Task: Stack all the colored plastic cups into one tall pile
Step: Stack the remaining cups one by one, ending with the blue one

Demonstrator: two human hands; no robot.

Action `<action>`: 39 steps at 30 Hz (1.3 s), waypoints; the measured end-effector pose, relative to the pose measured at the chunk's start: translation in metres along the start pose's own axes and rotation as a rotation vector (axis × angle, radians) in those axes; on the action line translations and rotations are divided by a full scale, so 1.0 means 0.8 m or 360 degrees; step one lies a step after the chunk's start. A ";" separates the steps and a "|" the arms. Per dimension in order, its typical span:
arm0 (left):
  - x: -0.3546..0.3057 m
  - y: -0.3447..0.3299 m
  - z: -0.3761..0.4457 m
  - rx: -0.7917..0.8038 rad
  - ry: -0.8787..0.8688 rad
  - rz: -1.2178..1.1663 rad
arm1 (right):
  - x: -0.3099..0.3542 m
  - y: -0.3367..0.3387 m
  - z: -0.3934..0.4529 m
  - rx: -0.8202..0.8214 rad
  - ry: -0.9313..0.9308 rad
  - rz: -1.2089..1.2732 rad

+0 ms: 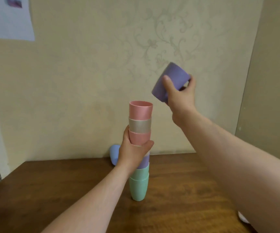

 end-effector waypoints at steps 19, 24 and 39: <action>-0.002 0.005 0.001 0.0055 0.0047 -0.0063 | -0.020 -0.030 -0.036 0.0681 -0.0038 -0.0505; -0.002 0.000 0.005 0.0045 0.0050 -0.0033 | -0.030 -0.033 -0.036 0.0722 -0.0166 -0.0343; 0.007 0.003 0.009 0.0052 0.0011 -0.0022 | -0.043 -0.052 -0.043 0.0659 -0.0119 -0.0365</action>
Point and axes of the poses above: each hand's wrist, its own z-axis towards the middle knuckle, its own y-axis out of the back of the hand, x = y × z, the point moved 3 cm from there along z, towards the middle knuckle, and after that the axes turned 3 degrees about -z, right-handed, at the moved point
